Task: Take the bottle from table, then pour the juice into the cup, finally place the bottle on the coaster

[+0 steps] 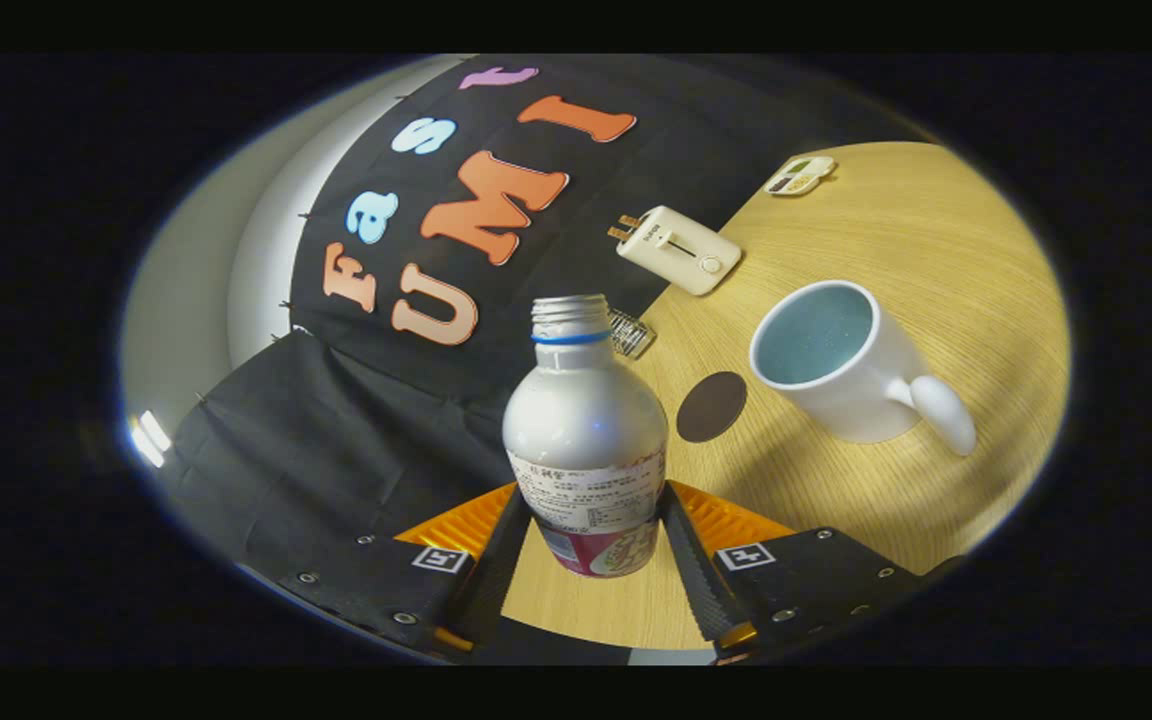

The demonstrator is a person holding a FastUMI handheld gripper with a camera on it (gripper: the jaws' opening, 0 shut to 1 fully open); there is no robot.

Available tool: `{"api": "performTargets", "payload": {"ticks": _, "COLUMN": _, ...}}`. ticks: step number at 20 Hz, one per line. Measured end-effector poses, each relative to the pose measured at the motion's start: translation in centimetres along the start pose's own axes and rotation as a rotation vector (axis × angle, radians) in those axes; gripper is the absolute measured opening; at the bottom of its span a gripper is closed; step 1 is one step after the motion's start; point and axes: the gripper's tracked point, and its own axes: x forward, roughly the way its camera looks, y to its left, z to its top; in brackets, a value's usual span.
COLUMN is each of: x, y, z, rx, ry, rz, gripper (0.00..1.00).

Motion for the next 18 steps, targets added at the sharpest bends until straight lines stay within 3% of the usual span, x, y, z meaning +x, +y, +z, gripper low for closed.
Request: {"api": "performTargets", "payload": {"ticks": 18, "x": -2.4, "y": 0.0, "z": 0.2, "rx": 0.34, "ry": 0.141, "rz": 0.087, "gripper": 0.74}}
